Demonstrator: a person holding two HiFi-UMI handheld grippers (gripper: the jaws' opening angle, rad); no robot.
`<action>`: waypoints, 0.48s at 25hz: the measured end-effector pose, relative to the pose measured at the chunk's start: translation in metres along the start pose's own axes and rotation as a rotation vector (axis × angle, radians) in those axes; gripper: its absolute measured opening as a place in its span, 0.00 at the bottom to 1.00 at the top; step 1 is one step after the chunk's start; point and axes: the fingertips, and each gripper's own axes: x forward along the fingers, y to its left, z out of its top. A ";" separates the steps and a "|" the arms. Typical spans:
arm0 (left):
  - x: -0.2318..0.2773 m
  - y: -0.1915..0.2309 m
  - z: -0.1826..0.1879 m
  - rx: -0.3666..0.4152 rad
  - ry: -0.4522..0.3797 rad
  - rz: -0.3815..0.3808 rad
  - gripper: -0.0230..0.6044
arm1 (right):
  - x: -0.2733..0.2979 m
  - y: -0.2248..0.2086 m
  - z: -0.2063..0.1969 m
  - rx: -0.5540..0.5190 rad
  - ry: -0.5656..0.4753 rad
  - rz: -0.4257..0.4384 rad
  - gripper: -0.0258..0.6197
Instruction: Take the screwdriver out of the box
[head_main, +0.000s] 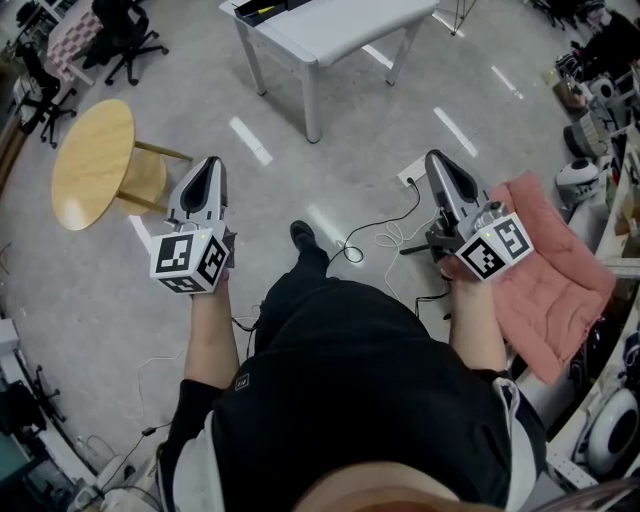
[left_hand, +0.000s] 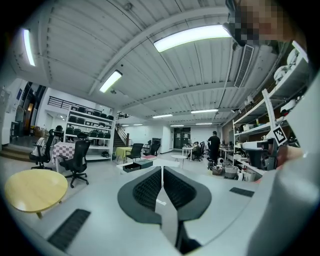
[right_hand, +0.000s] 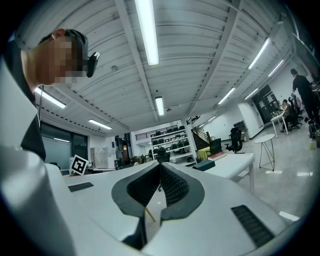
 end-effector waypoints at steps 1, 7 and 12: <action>0.008 0.006 -0.001 -0.005 0.000 0.001 0.08 | 0.008 -0.004 0.000 0.000 0.003 0.001 0.09; 0.064 0.036 0.002 -0.031 -0.008 -0.008 0.08 | 0.062 -0.034 0.004 -0.014 0.022 0.001 0.09; 0.115 0.069 0.001 -0.055 0.012 -0.003 0.08 | 0.124 -0.057 0.011 -0.029 0.045 0.027 0.09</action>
